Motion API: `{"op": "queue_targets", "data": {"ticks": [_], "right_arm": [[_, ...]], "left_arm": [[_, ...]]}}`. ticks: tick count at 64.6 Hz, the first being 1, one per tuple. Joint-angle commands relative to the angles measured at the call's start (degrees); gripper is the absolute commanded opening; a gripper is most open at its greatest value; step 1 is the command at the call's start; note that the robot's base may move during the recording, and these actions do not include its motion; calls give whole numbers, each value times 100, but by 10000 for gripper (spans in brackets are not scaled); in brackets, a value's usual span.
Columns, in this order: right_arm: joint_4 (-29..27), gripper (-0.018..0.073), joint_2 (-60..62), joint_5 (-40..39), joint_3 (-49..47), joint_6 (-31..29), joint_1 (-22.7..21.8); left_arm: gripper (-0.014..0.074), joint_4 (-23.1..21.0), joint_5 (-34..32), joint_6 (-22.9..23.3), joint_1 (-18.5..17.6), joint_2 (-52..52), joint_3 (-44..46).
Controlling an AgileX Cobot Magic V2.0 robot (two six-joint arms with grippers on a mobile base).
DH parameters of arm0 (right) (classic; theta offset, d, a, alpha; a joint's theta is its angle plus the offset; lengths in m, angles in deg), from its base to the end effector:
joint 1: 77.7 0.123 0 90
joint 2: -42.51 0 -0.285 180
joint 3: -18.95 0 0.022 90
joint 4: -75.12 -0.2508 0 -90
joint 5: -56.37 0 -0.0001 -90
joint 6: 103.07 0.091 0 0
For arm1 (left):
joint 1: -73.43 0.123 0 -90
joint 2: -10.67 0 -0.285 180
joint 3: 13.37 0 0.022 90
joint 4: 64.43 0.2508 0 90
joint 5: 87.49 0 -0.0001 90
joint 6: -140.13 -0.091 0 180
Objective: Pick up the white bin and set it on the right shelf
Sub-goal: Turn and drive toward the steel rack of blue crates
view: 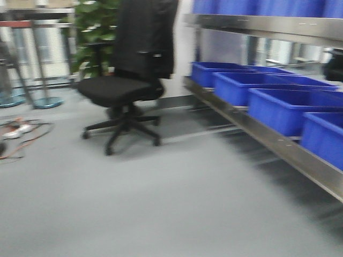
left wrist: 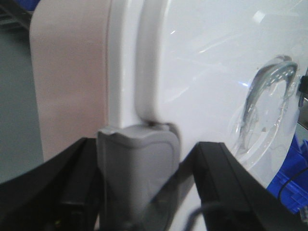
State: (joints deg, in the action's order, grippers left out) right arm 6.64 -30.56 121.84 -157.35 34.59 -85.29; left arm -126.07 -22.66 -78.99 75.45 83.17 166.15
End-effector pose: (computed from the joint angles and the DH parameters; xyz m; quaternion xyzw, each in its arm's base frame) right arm 0.2082 0.0500 0.4535 -0.1807 0.7631 0.3947 0.4788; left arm 0.1985 -0.0656 0.4631 0.2204 0.7712 -0.3699 0.4689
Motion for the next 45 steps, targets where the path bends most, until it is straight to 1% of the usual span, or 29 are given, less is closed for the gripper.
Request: {"op": "queue_targets", "data": {"ticks": [1, 45], "right_arm": [[-1044, 410, 176, 556, -196, -34, 106], [-1044, 410, 176, 556, -196, -34, 106]], "left_arm": [[262, -1149, 232, -56, -145, -116, 215], [262, -1149, 222, -56, -145, -116, 215]]}}
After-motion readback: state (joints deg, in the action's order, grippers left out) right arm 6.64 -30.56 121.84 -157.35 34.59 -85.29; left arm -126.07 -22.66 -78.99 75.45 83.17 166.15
